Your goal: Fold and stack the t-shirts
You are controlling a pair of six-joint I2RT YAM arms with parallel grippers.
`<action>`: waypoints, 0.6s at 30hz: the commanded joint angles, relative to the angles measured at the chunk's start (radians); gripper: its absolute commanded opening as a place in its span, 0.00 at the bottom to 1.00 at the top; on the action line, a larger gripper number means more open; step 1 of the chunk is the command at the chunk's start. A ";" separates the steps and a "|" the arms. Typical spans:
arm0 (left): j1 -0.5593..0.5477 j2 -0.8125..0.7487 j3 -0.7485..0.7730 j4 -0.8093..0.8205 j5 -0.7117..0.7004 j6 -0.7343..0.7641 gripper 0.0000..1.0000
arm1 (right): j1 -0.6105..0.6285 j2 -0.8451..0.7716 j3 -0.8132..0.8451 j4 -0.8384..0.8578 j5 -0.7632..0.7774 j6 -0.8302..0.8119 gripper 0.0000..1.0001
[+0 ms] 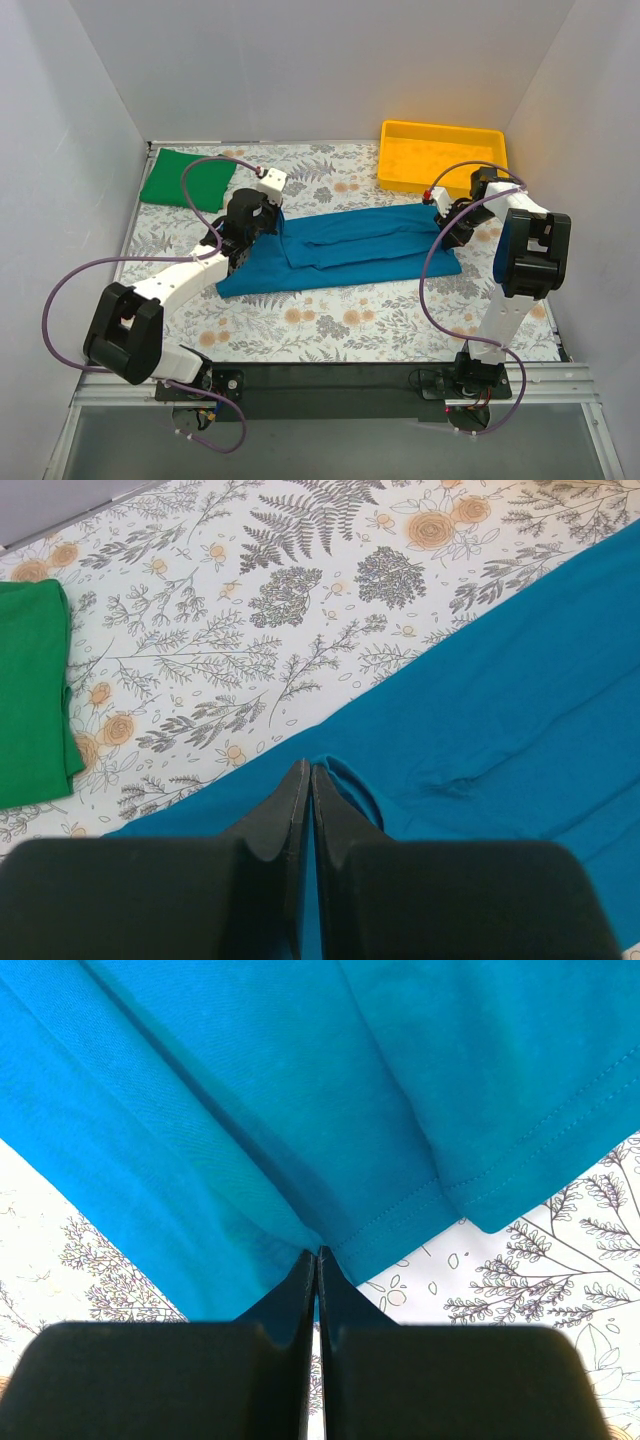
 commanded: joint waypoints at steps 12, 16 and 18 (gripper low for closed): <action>0.024 0.003 0.029 0.033 -0.001 0.000 0.00 | 0.000 -0.001 0.009 0.021 0.010 0.039 0.13; 0.026 0.003 0.026 0.037 0.000 -0.003 0.00 | 0.000 -0.059 0.003 0.129 0.062 0.215 0.43; 0.027 0.001 0.028 0.037 0.000 -0.003 0.00 | 0.000 -0.102 -0.012 0.218 0.117 0.292 0.48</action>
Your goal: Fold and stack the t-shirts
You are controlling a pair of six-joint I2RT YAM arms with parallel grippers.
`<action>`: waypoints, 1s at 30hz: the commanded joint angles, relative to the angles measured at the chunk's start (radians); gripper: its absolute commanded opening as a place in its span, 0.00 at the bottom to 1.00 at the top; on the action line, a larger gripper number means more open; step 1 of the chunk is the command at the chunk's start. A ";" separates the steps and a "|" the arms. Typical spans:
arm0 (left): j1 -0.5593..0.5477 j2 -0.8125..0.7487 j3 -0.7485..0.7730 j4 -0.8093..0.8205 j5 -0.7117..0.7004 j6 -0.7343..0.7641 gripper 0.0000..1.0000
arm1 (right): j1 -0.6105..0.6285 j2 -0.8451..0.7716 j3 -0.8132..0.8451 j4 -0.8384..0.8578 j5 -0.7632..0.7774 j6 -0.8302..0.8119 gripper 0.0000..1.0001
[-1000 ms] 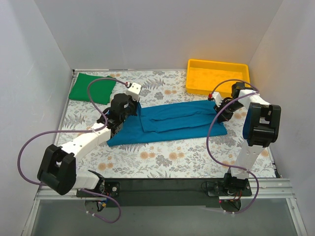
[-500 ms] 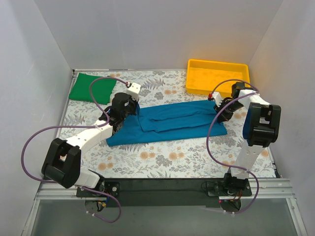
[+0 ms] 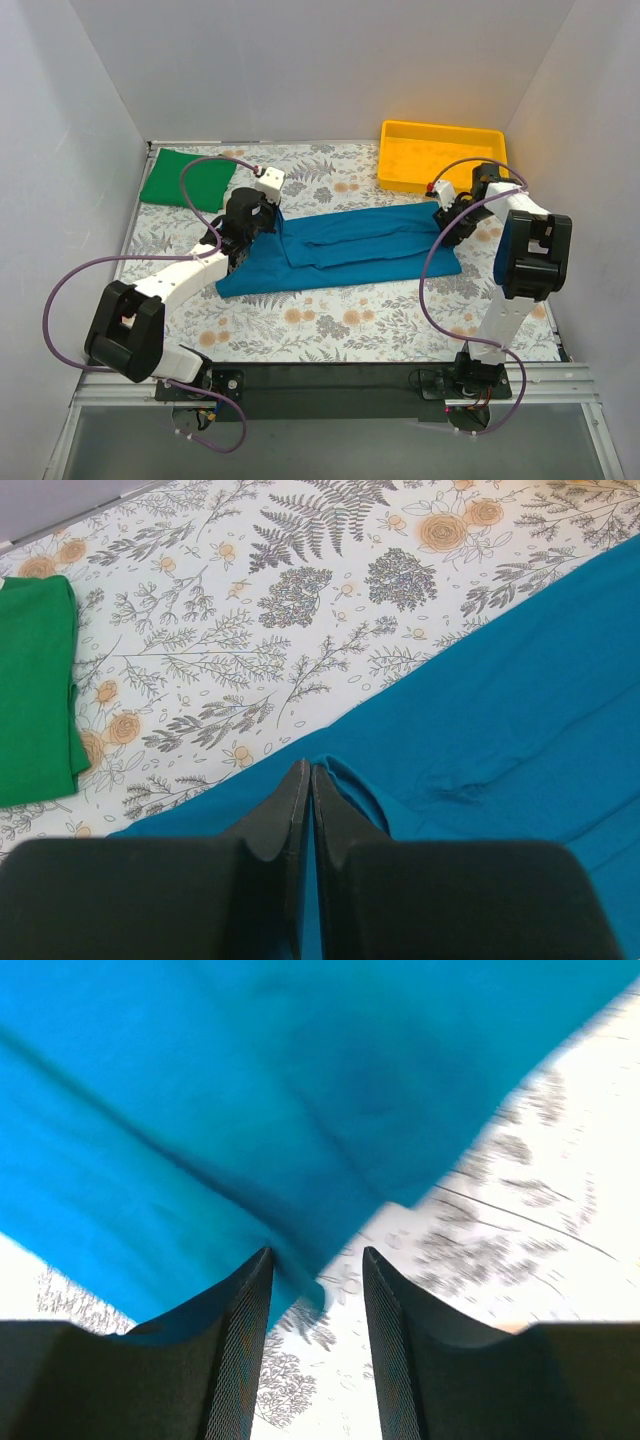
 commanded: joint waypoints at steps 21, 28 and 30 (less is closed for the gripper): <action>0.029 0.131 0.108 -0.017 -0.030 -0.042 0.00 | 0.347 -0.371 -0.347 0.189 -0.310 0.003 0.49; 0.045 0.231 0.161 -0.032 -0.043 -0.053 0.00 | 0.407 -0.360 -0.332 0.209 -0.269 0.020 0.48; 0.052 0.251 0.178 -0.035 -0.046 -0.057 0.00 | 0.419 -0.359 -0.329 0.215 -0.263 0.023 0.48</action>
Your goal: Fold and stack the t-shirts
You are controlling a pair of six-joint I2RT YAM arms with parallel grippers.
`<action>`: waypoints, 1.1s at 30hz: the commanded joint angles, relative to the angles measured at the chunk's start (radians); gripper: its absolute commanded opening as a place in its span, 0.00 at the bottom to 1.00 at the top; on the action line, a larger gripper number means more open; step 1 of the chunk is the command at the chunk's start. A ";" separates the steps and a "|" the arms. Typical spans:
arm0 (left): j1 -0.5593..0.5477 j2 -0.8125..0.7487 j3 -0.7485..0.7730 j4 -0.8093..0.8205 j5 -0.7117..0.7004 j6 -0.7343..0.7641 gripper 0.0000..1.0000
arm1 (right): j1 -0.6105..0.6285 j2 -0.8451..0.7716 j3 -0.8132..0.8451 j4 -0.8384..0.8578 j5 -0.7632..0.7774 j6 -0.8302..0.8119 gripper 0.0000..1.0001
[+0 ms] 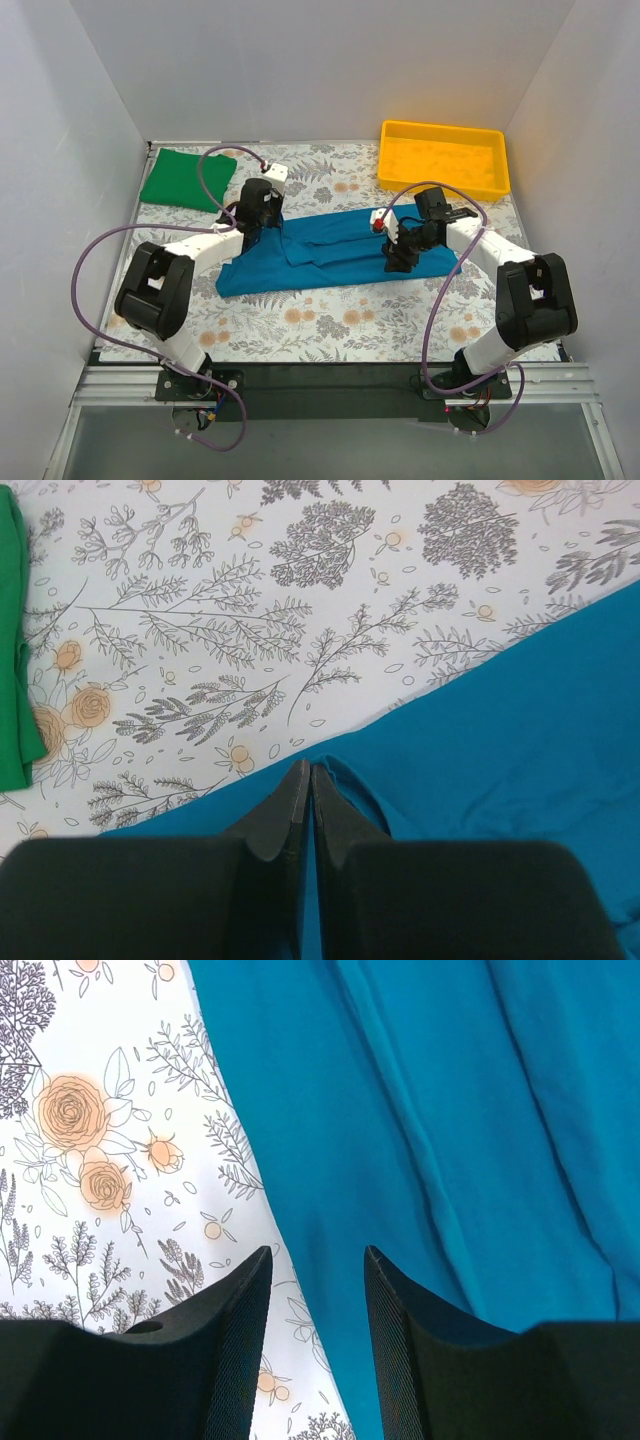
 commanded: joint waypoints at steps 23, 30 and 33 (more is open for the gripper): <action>0.062 0.155 0.127 -0.026 -0.020 -0.040 0.00 | 0.122 0.053 0.099 0.024 0.039 0.014 0.49; 0.062 0.214 0.184 -0.067 0.041 -0.041 0.00 | 0.231 0.108 0.177 0.019 0.083 0.018 0.49; 0.062 0.235 0.216 -0.107 0.075 -0.052 0.00 | 0.278 0.140 0.235 0.021 0.091 0.041 0.49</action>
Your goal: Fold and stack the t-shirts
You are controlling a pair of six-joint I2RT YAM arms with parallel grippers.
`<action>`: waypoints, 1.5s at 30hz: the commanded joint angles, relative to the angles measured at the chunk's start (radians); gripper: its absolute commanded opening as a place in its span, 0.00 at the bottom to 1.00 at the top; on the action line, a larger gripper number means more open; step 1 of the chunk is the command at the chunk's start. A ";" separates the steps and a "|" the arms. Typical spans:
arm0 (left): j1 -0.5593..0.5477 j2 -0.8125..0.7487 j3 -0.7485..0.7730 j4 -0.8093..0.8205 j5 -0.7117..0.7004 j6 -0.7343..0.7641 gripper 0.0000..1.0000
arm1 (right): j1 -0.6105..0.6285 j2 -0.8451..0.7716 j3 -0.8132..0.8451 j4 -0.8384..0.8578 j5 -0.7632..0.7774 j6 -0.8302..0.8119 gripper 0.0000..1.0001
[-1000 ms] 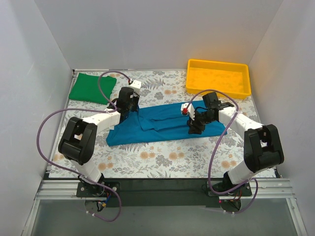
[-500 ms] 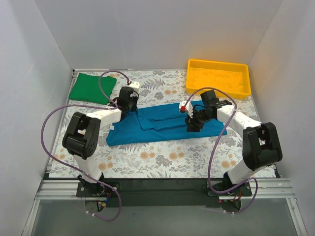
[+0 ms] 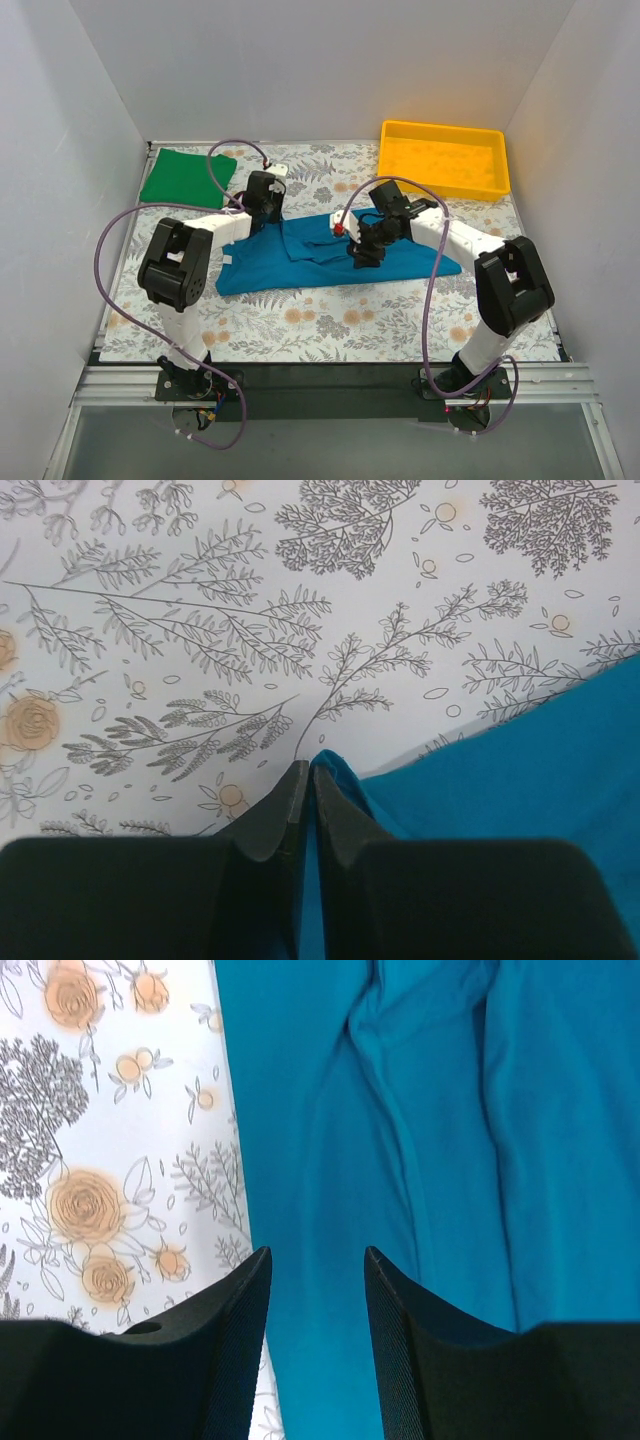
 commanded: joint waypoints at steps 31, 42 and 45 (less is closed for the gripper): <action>0.226 -1.018 -0.481 -0.406 0.163 -0.466 0.67 | 0.386 0.421 0.455 0.183 0.433 0.395 0.41; 0.226 -1.052 -0.509 -0.414 0.175 -0.483 0.67 | 0.383 0.459 0.507 0.189 0.503 0.412 0.42; 0.226 -1.058 -0.512 -0.414 0.172 -0.486 0.67 | 0.380 0.471 0.513 0.214 0.589 0.434 0.42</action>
